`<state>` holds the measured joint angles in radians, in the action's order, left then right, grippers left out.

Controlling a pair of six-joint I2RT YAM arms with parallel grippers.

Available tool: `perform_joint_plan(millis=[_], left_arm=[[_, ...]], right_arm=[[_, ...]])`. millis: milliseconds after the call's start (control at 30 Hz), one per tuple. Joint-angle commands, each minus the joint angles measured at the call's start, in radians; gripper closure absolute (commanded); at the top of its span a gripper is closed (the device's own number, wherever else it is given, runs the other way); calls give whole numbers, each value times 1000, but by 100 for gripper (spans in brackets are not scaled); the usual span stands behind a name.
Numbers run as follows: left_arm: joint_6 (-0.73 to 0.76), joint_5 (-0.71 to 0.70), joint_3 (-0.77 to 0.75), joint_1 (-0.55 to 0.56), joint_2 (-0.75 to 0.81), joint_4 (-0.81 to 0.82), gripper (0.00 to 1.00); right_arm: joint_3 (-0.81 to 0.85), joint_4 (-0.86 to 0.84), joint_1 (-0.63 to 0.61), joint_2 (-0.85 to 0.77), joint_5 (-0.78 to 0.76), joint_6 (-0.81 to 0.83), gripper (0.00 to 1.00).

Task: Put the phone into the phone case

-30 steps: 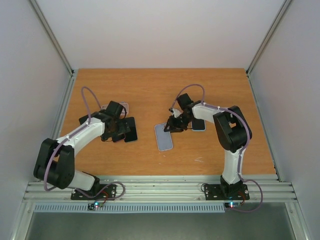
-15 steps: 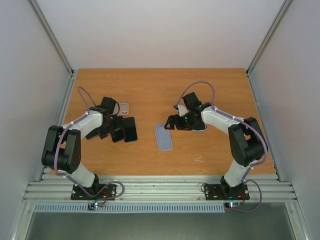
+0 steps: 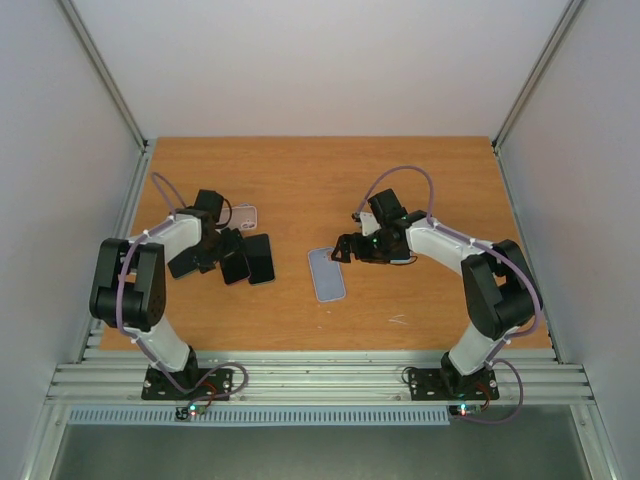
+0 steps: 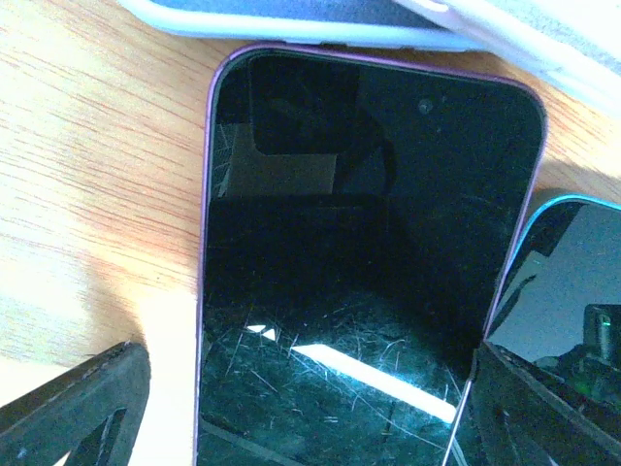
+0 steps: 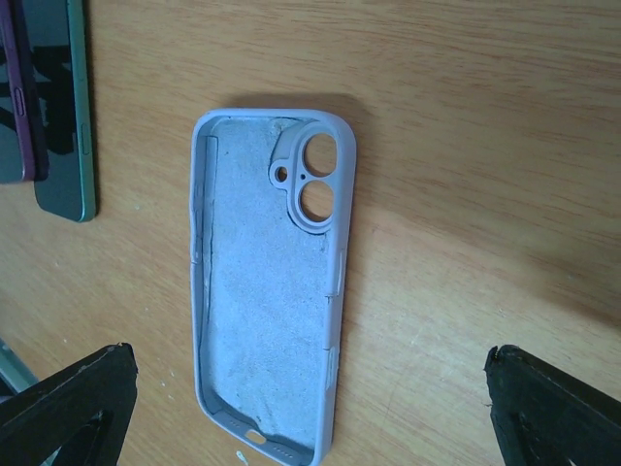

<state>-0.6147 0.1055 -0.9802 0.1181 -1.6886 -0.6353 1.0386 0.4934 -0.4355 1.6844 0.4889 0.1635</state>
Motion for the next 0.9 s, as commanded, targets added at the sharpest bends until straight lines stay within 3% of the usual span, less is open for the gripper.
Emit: perform_joint_plan(millis=[0, 233, 500, 867], left_arm=[[22, 35, -10, -3, -29, 8, 10], [28, 44, 1, -3, -48, 10, 21], [17, 53, 65, -3, 38, 22, 33], [22, 19, 18, 4, 22, -3, 2]], right_arm=[[-8, -24, 4, -32, -1, 12, 2], [-13, -11, 4, -53, 13, 10, 2], [-33, 6, -9, -99, 12, 3, 1], [-61, 16, -22, -141, -2, 3, 2]])
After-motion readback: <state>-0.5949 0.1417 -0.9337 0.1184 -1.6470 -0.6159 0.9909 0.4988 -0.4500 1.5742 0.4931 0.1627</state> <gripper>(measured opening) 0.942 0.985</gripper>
